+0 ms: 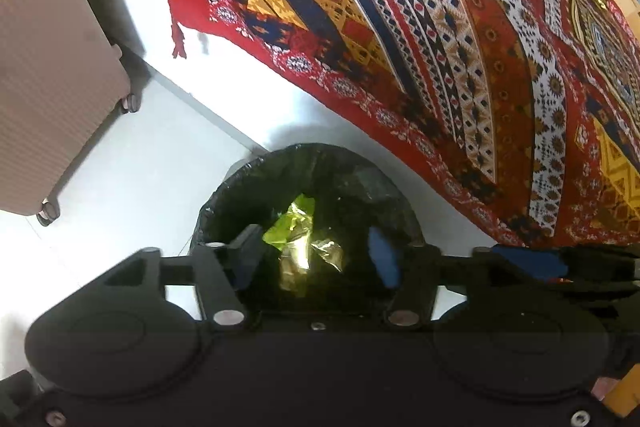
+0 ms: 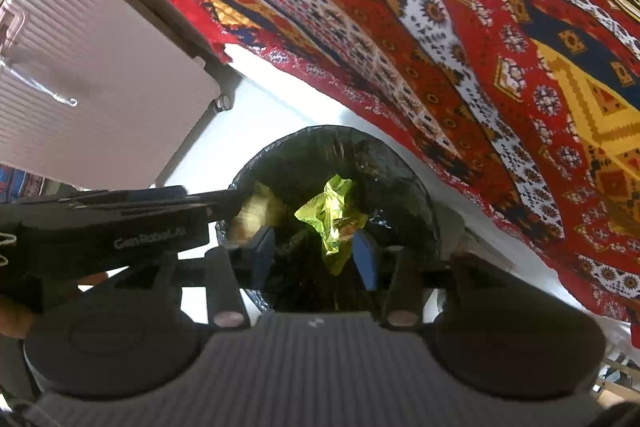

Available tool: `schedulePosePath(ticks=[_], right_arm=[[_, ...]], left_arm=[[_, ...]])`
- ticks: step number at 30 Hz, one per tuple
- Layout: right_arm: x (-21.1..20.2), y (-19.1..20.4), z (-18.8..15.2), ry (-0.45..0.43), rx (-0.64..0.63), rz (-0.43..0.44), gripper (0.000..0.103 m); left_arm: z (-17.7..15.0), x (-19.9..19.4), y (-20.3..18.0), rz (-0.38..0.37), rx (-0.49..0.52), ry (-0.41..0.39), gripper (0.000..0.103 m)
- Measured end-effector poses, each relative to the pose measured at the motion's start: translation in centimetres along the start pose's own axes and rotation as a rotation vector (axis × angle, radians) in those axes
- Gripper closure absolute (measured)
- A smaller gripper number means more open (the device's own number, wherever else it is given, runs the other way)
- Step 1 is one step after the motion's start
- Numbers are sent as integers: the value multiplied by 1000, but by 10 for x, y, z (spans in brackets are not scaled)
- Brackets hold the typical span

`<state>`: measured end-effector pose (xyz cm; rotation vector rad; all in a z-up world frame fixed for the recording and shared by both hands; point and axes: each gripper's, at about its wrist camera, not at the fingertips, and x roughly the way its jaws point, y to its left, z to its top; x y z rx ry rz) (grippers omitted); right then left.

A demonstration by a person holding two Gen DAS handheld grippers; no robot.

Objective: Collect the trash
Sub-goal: 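Carry both gold wrappers over the black bin and open both tools to drop them, then move both tools back over the rug toward the remaining litter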

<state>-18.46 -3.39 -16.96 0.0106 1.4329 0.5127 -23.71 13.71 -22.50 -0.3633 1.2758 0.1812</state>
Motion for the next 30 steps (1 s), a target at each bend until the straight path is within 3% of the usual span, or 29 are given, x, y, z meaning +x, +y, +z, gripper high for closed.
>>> schedulePosePath(ticks=[6, 12, 20, 30], right_arm=[[-9, -5, 3, -20, 15, -5, 41], [-39, -9, 5, -76, 36, 8, 38], [-104, -22, 33, -216, 105, -22, 37], [-193, -60, 87, -421, 196, -89, 37]], left_arm=[[5, -12, -1, 15, 2, -43, 26], [15, -42, -7, 21, 34, -108, 23], [48, -98, -22, 16, 56, -239, 19], [114, -160, -74, 4, 127, -413, 11]])
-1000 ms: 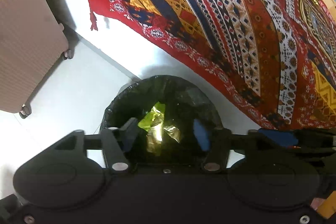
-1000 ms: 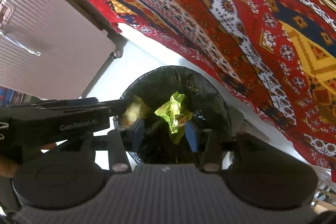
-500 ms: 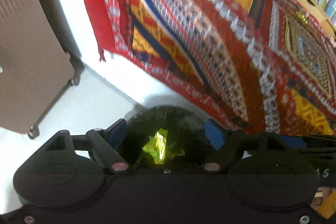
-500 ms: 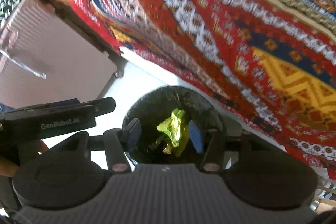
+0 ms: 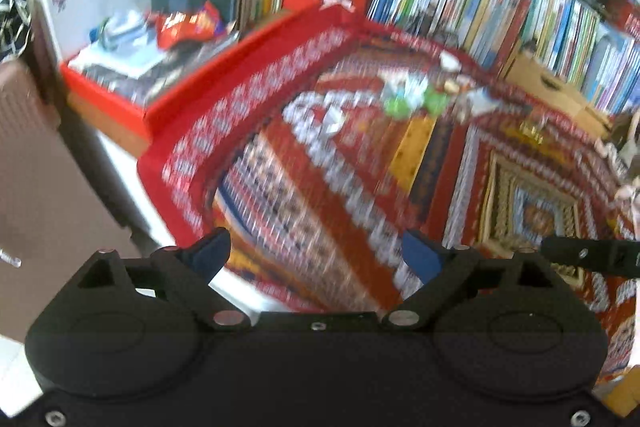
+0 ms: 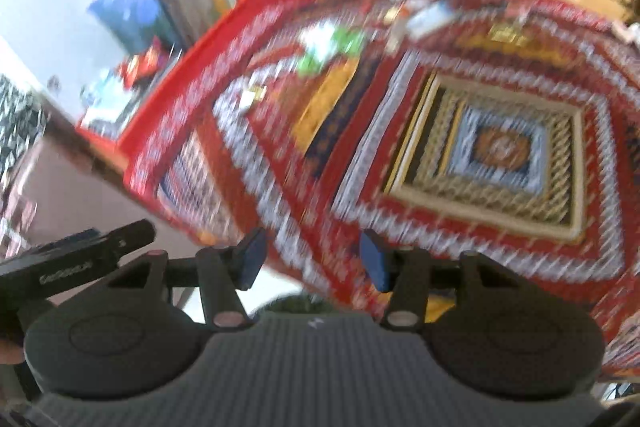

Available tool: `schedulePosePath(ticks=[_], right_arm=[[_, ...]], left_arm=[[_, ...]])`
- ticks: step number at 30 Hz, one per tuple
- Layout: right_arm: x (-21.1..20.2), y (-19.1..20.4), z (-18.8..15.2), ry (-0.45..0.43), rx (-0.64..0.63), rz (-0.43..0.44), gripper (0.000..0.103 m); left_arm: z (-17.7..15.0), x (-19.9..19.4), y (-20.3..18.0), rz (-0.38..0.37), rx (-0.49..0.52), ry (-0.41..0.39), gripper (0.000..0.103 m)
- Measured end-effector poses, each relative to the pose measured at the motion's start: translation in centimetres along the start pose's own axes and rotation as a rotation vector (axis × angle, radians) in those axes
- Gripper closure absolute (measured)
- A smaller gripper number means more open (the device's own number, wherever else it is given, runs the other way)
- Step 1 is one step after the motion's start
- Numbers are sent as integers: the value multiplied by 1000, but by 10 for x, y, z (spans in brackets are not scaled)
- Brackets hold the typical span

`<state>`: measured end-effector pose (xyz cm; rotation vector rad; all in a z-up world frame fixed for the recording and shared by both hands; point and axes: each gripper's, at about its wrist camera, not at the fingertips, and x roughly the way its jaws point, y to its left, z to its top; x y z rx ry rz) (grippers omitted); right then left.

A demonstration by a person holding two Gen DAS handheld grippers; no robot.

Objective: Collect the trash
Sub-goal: 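Move both tools back over the rug toward the remaining litter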

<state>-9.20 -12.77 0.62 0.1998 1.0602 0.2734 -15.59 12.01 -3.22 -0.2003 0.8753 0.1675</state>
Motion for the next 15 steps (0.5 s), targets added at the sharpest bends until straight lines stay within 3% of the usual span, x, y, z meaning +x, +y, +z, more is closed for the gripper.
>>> schedulePosePath(ticks=[9, 15], right_arm=[[-22, -55, 78, -146, 96, -66, 34], [-15, -96, 120, -201, 152, -114, 33]], left_arm=[[66, 15, -23, 44, 26, -72, 11], [102, 50, -36, 88, -6, -86, 11]])
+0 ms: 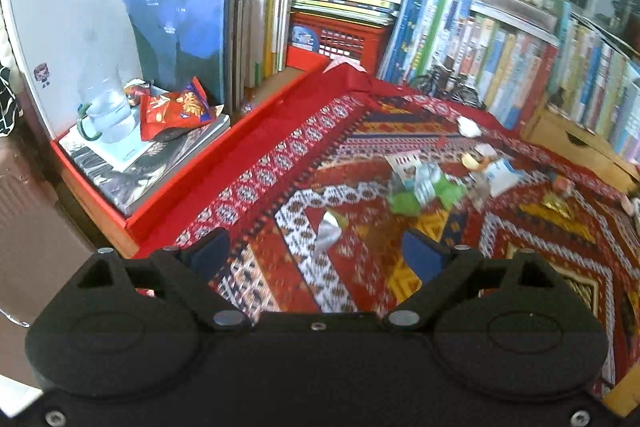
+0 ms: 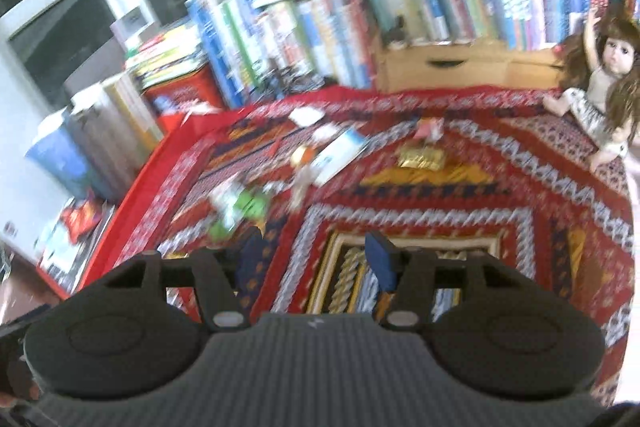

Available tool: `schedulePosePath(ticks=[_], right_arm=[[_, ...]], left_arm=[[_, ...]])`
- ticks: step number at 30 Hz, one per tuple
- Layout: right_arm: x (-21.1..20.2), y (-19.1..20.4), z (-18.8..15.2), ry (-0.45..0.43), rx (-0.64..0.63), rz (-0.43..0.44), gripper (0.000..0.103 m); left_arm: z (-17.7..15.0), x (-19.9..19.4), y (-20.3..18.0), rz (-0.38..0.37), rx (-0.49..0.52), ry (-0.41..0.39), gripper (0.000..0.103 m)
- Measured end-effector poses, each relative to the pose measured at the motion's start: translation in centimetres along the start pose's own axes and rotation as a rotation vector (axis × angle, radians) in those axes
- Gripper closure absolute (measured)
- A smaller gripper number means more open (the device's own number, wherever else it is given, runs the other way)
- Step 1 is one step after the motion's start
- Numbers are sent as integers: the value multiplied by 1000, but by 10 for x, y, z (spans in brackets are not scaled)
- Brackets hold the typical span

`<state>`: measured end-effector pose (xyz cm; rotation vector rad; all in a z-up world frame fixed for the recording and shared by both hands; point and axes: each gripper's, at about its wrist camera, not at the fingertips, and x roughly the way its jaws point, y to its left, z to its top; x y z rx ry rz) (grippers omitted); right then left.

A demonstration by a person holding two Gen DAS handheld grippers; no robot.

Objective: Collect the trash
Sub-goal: 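Move both tools back over the rug toward the remaining litter, then grasp a clear wrapper with the left tool while the right tool grasps a gold snack wrapper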

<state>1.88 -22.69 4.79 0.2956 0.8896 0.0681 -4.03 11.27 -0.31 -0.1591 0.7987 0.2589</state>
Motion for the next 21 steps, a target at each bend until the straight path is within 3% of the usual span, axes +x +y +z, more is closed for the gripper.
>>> schedulePosePath(ticks=[8, 21], right_arm=[[56, -44, 47, 20, 28, -81, 27], [189, -93, 85, 166, -8, -169, 23]], left_arm=[[8, 71, -19, 88, -30, 46, 11], [1, 185, -34, 226, -116, 130, 12]])
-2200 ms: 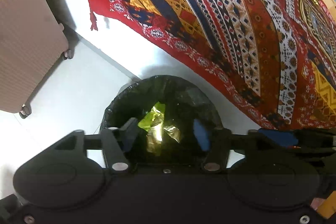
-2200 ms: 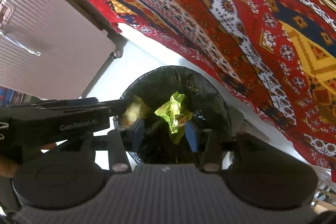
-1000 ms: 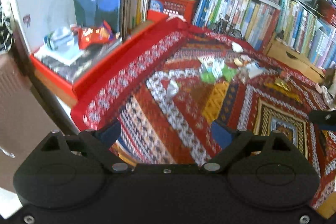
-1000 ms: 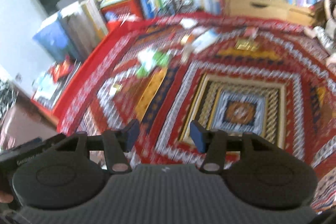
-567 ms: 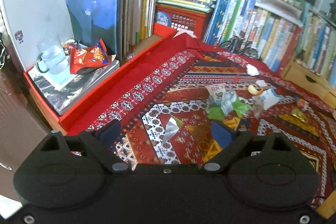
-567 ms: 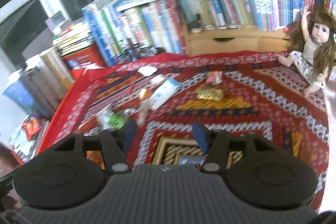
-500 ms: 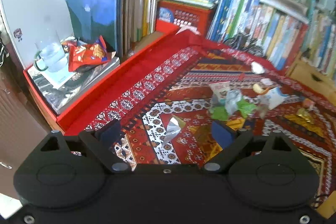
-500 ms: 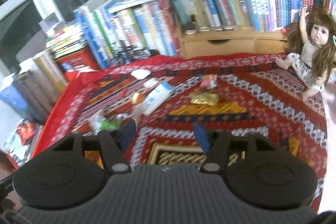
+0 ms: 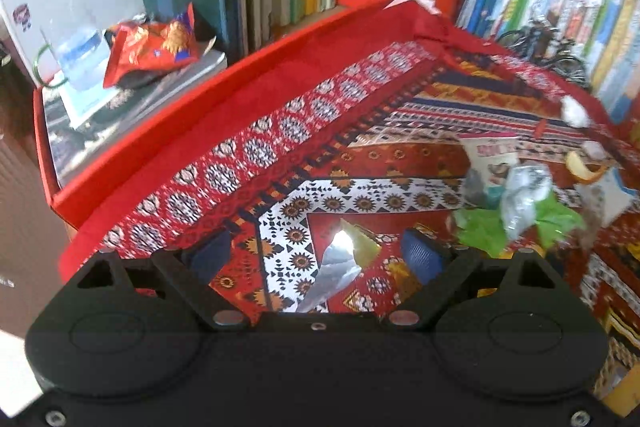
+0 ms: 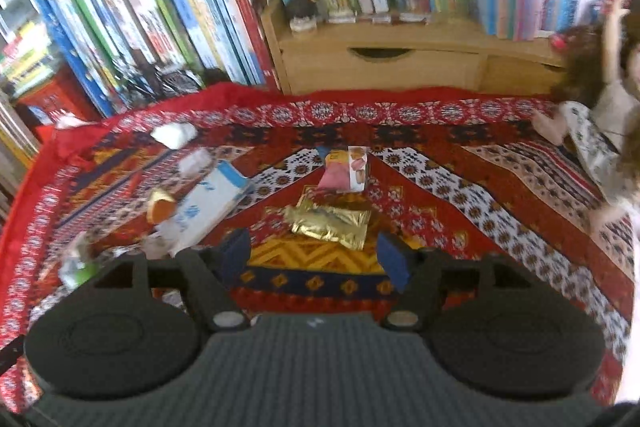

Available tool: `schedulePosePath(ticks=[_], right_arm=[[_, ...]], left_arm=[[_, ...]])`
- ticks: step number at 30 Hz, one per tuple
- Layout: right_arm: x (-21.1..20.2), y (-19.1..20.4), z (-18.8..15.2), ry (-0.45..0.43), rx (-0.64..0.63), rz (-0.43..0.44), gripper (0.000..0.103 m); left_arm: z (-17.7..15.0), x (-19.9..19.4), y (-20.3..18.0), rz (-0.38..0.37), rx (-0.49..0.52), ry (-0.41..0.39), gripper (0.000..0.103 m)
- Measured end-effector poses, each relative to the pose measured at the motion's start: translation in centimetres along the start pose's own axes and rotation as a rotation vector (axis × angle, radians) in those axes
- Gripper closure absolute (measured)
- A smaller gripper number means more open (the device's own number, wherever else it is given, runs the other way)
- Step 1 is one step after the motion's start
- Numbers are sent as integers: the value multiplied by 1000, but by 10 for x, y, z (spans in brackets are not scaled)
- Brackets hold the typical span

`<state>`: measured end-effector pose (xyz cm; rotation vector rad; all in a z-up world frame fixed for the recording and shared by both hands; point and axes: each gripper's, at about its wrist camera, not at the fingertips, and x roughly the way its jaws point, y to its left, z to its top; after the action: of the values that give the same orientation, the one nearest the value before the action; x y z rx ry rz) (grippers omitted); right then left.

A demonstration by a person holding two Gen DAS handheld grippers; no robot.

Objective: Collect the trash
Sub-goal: 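Grasp a clear wrapper with the left tool while the right tool grasps a gold snack wrapper, then carry both wrappers over the black bin and open both tools to drop them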

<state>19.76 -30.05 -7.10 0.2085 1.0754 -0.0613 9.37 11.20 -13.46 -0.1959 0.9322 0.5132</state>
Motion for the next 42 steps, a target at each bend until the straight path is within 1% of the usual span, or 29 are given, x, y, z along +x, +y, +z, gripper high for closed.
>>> schedulePosePath(ticks=[4, 8, 11, 13, 15, 16, 17, 18, 19, 20, 22, 23, 24, 25, 26, 29, 33, 37, 42], right_arm=[[35, -3, 9, 45, -23, 5, 19], [62, -4, 13, 82, -46, 17, 16], [78, -6, 15, 110, -49, 12, 16], [86, -7, 15, 121, -43, 14, 16], [92, -7, 15, 131, -38, 15, 16], [95, -8, 16, 139, -35, 15, 16], [98, -8, 16, 148, -32, 19, 16], [100, -9, 16, 154, -29, 26, 16], [101, -9, 16, 160, -26, 34, 19], [101, -10, 16, 164, -27, 38, 26], [101, -8, 16, 168, -41, 45, 37], [100, -7, 17, 163, -45, 54, 41], [98, -6, 17, 159, -49, 62, 44], [95, -6, 17, 155, -56, 70, 52], [93, -5, 18, 157, -59, 75, 54], [88, -5, 17, 153, -50, 89, 58], [76, -7, 12, 152, -34, 102, 59], [60, -4, 7, 146, -44, 119, 61], [36, 0, -1, 137, -45, 150, 63]], left_arm=[[-6, 14, -8, 19, -15, -20, 12], [-8, 23, -21, 51, 30, -27, 12], [-7, 28, -27, 79, 47, -25, 16], [-6, 32, -27, 78, 43, -14, 24], [-6, 35, -27, 44, 24, 12, 39], [-7, 37, -27, 21, 11, 34, 44], [-9, 38, -27, 1, 0, 52, 56], [-10, 38, -28, -7, -8, 53, 61], [-12, 37, -30, -2, -9, 43, 64], [-12, 36, -33, -1, -1, 44, 71], [-12, 31, -37, 1, 10, 39, 71], [-11, 28, -39, -4, 13, 32, 71], [-11, 25, -41, -10, 16, 28, 76], [-11, 22, -43, -18, 21, 28, 76], [-11, 19, -45, -22, 23, 27, 76], [-12, 7, -50, -36, 32, 17, 76], [-13, -10, -60, -61, 63, 4, 77], [-14, -26, -70, -88, 87, -4, 77], [-23, -47, -84, -93, 115, 20, 77]])
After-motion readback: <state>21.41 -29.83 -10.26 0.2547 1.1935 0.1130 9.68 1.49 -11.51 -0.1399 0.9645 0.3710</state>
